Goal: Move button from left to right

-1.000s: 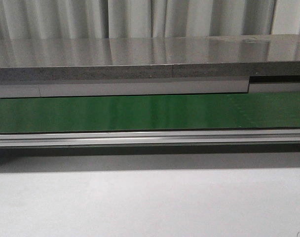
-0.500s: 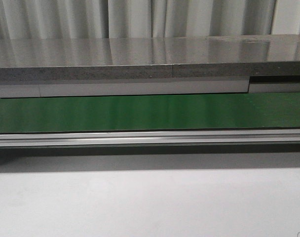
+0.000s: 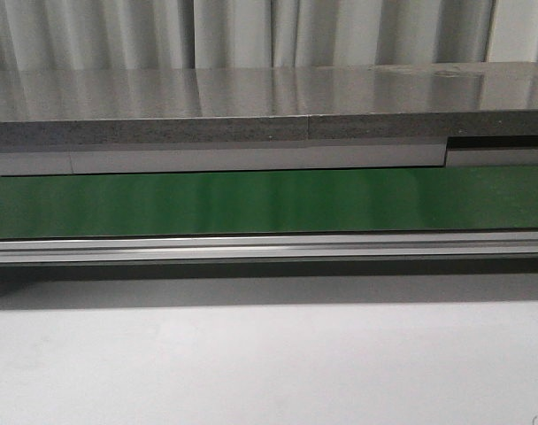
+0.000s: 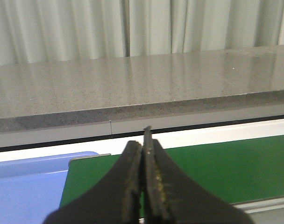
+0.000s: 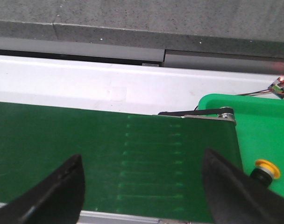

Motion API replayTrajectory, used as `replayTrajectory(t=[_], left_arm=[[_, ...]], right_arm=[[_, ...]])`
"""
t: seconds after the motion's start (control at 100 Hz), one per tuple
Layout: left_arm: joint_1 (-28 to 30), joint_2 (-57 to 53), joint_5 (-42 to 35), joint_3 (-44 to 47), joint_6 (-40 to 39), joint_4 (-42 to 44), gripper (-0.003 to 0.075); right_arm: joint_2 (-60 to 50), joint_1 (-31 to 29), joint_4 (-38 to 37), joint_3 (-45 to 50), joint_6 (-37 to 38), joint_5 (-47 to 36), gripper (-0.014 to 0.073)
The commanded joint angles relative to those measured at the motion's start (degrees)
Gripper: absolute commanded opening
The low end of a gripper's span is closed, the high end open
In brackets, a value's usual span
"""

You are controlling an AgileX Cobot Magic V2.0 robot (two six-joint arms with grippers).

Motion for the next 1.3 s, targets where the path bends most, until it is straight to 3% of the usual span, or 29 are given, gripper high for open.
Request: replayTrajectory(t=[0.0,0.29,0.44,0.61,0.84,0.98,1.22,1.29], left_arm=[[-0.42,0.44,-3.99,-1.51,-0.06,-0.33,-0.0020],[-0.42,0.44,-3.99,-1.51,-0.06,-0.33,-0.0020],[-0.42,0.44,-3.99,-1.51,-0.06,-0.33,-0.0020],[-0.42,0.44,-3.99,-1.51,-0.06,-0.33,-0.0020],[-0.42,0.44,-3.99,-1.51,-0.06,-0.33,-0.0020],[-0.42,0.44,-3.99,-1.51,-0.06,-0.33,-0.0020],[-0.42,0.44,-3.99,-1.51,-0.06,-0.33,-0.0020],[-0.42,0.44,-3.99,-1.51,-0.06,-0.33,-0.0020]], right_arm=[[-6.98,0.46,0.00,3.39,0.02,-6.09,0.0527],[-26.87,0.50,0.53,14.79,0.02,-5.99,0.0527],[-34.71,0.50,0.58,15.93,0.02,-0.39,0.0527],[-37.69,0.50,0.58,15.93,0.02,4.90,0.0527],[-37.69,0.50,0.58,15.93,0.02,5.06,0.0514],[-37.69,0.50,0.58,15.93,0.02,5.06,0.0363],[-37.69,0.50,0.58,15.93,0.02,5.11,-0.0054],[-37.69,0.50,0.58,15.93,0.02,5.11,-0.0064]])
